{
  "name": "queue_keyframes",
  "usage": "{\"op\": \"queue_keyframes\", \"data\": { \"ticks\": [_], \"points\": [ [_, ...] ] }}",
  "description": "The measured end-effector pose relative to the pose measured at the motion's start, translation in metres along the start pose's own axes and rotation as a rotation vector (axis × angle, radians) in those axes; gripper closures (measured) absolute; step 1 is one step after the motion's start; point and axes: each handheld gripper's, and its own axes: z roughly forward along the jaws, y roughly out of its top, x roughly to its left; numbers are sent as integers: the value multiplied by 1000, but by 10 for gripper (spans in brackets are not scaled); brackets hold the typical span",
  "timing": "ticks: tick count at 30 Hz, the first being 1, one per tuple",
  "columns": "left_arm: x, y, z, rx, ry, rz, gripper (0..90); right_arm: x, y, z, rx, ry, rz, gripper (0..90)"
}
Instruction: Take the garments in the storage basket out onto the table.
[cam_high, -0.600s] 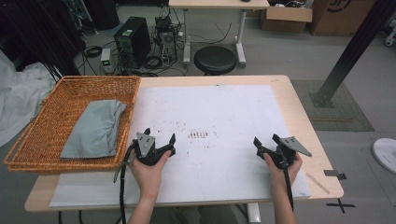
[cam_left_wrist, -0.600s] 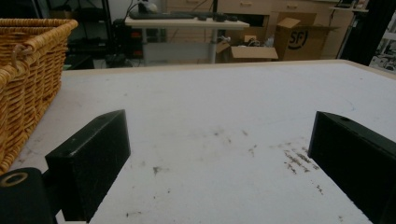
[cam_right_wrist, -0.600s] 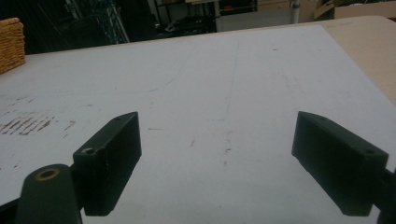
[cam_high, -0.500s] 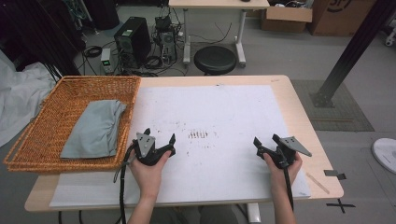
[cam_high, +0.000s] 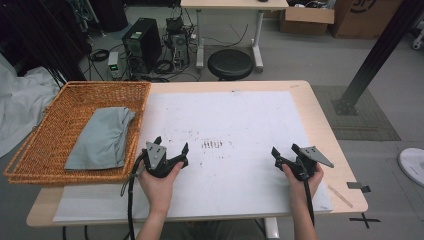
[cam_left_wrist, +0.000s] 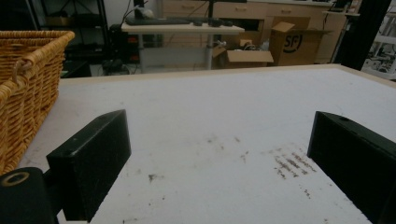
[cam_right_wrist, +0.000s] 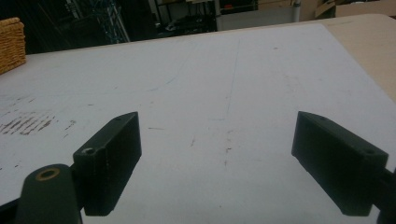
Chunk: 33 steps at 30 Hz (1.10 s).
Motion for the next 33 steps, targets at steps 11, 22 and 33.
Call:
{"op": "queue_keyframes", "data": {
  "ticks": [11,22,33],
  "points": [
    [-3,22,-11,-22,-48,-11,65,0,0,0,-1,-1,-2,161],
    [18,50,-19,-26,-67,28,83,0,0,0,2,1,0,161],
    [93,74,-26,-12,-3,11,129,0,0,0,3,3,3,164]
  ]
}}
